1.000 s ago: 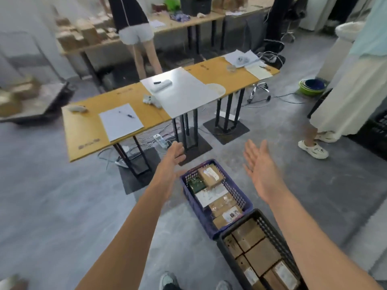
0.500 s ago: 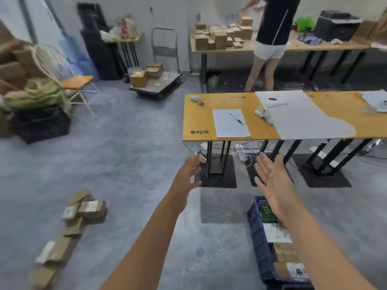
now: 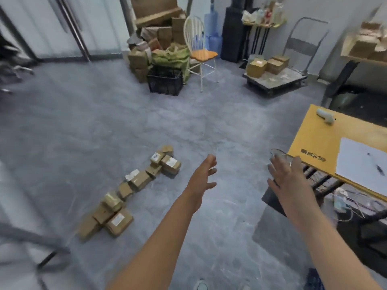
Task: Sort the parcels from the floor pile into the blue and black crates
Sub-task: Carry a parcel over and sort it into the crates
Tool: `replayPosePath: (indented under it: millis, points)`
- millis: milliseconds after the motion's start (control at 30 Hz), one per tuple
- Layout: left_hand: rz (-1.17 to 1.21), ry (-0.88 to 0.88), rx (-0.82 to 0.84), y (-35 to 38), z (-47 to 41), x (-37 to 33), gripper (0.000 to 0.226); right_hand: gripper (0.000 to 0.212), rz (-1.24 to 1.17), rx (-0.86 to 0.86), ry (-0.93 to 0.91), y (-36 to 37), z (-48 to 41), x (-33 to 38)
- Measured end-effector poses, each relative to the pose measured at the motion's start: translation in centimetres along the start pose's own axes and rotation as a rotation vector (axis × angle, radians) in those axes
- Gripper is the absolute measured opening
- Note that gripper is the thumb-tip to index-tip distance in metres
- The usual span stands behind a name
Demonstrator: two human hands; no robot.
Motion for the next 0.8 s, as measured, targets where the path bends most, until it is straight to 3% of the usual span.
replayPosePath:
  millis: [233,533,733,800]
  points:
    - [0.093,-0.067,-0.254,-4.5,1.7,2.6,0.058,0.135,0.047,0.26,0.13,6.1,-3.5,-2.1]
    - [0.165,-0.202,-0.484,-4.1,3.6,5.8,0.064,0.13,0.107,0.515,0.306,8.3,-6.7,-4.4]
    - [0.188,-0.257,-0.592,-3.1,4.5,7.0,0.061,0.123,0.146,0.647,0.471,8.7,-8.2,-6.3]
    - [0.196,-0.269,-0.62,-3.0,4.8,7.4,0.061,0.108,0.162,0.665,0.531,8.9,-8.7,-6.9]
Point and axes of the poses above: each hand's wrist, its own z-axis away from the middle knuckle, its own y-axis out of the palm, x = y × z, the point moved 2 cm from there along -z, towards the middle knuckle, and after that the axes turned 10 degrees about -z, right-handed, at the moved point
